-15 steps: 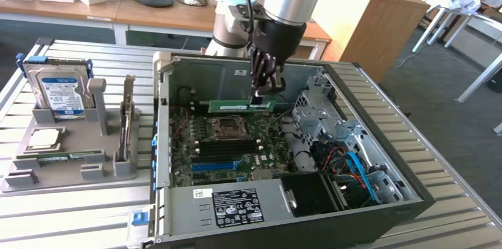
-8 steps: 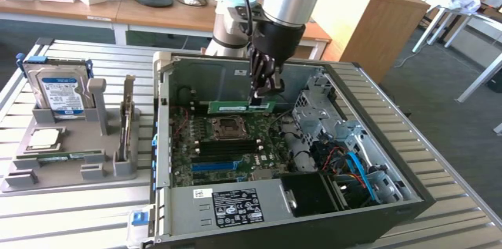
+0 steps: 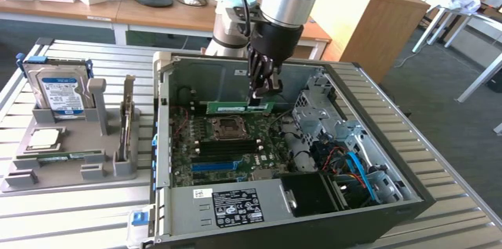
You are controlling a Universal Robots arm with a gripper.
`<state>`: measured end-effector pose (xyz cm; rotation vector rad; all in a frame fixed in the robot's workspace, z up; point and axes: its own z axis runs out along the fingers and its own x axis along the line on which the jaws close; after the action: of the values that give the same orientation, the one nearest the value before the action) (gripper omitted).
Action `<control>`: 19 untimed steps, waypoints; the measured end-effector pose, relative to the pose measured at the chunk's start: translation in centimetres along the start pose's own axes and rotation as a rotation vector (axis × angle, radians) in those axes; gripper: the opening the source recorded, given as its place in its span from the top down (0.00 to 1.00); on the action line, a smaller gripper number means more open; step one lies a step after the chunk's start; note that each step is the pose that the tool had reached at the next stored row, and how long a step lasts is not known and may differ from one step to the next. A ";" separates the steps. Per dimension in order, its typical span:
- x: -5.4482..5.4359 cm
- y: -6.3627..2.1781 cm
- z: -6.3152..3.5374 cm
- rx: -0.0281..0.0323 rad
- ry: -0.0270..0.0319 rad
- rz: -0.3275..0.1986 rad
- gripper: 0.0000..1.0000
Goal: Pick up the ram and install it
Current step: 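Pick up the ram and move it above insertion slot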
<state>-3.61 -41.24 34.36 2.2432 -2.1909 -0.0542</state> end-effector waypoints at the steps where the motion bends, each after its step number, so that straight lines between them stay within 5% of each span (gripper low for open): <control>1: -0.1 0.00 0.01 0.0000 0.0000 0.001 0.89; 19: -1.1 -0.03 0.07 0.0001 0.0000 0.007 0.89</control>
<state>-3.61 -40.17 34.31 2.2358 -2.1983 -0.0541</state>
